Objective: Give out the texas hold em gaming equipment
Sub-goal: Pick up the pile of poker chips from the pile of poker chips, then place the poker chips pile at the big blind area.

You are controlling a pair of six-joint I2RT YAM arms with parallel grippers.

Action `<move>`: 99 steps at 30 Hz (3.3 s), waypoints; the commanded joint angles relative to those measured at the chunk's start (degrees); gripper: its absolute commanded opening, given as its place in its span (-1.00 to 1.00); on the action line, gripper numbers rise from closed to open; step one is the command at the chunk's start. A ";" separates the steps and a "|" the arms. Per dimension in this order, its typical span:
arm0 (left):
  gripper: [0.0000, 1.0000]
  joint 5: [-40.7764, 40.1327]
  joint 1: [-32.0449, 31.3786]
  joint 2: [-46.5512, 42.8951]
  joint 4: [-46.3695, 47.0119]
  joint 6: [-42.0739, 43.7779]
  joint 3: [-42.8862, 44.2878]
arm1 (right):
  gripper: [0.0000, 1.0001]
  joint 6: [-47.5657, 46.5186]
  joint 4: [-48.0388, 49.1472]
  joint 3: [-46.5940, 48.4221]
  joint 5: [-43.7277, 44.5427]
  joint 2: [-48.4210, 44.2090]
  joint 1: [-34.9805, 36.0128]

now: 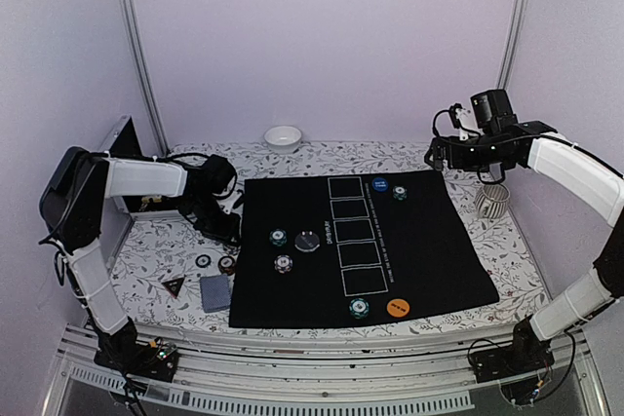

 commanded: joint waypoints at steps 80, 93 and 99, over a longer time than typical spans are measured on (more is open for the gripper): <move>-0.49 4.95 -40.67 20.35 -14.30 15.89 28.66 | 1.00 6.14 6.23 -5.54 -21.08 -5.03 0.55; 0.45 4.41 -40.56 13.26 -11.32 16.37 28.05 | 0.98 6.41 5.72 -5.02 -20.30 -6.21 0.52; 0.53 4.95 -38.14 2.30 -7.60 16.67 24.40 | 0.98 6.42 5.55 -4.89 -20.35 -6.33 0.59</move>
